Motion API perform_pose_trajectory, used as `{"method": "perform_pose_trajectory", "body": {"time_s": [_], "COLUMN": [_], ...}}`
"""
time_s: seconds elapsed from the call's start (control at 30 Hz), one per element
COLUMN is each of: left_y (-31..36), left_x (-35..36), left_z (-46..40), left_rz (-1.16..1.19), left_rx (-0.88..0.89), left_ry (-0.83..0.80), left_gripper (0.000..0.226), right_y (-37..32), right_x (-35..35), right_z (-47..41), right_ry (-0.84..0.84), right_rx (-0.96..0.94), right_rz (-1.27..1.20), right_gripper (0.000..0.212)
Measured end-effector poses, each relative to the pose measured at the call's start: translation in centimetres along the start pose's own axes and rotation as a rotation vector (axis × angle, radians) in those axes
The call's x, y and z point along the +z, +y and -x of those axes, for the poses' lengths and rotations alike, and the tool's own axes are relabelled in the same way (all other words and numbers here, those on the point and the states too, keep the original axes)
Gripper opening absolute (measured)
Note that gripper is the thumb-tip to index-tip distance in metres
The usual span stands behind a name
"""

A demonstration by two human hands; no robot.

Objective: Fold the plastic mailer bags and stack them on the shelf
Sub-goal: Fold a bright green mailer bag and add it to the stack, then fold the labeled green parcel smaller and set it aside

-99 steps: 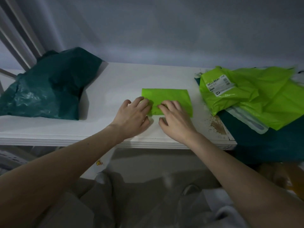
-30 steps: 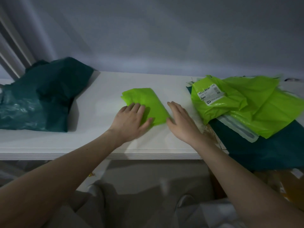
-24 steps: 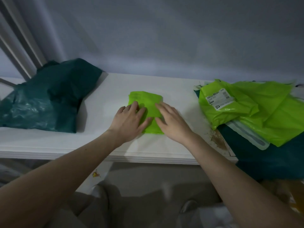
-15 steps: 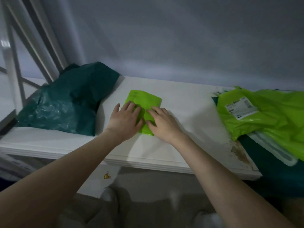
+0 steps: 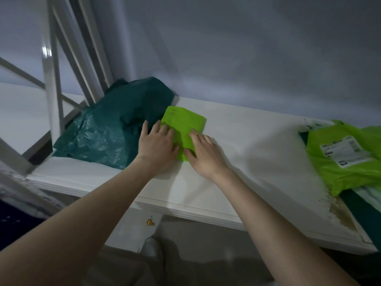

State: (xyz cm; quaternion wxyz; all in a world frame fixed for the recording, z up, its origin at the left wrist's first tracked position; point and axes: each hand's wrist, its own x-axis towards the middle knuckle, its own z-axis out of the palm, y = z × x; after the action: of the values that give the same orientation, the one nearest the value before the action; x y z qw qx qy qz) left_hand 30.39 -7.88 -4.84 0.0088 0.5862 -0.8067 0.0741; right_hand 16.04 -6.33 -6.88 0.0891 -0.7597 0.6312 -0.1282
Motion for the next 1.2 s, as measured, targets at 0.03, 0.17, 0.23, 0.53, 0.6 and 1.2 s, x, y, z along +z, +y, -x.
{"method": "perform_pose_trajectory", "body": {"time_s": [0.03,0.17,0.23,0.53,0.6,1.2], "left_y": [-0.1,-0.2,-0.3,0.4,1.1,17.8], "left_x": [0.0,0.0,0.0,-0.6,-1.1,-7.4], "left_z": [0.0,-0.2,-0.2,-0.3,-0.4,-1.1], "left_rz": [-0.004,-0.024,-0.015,0.045,0.060,0.403], "left_rx": [-0.009,-0.019,-0.025,0.021,0.043,0.280], "left_ry": [0.002,0.000,-0.003,0.082,0.096,0.217], "left_gripper": [0.049,0.052,0.052,0.059,0.060,0.055], "right_y": [0.0,-0.2,-0.3,0.7,1.2,13.1], "right_x": [0.2,0.5,0.6,-1.7,-2.6,-14.3], "right_z": [-0.1,-0.5,-0.5,0.2,0.6,11.3], "right_ry": [-0.002,-0.025,-0.023,0.090,0.113,0.434], "right_rx": [-0.009,-0.019,-0.018,0.027,0.032,0.280], "right_rz": [-0.002,-0.020,-0.022,-0.005,0.002,0.079], "right_gripper": [0.052,0.053,0.053,0.054,0.054,0.046]}}
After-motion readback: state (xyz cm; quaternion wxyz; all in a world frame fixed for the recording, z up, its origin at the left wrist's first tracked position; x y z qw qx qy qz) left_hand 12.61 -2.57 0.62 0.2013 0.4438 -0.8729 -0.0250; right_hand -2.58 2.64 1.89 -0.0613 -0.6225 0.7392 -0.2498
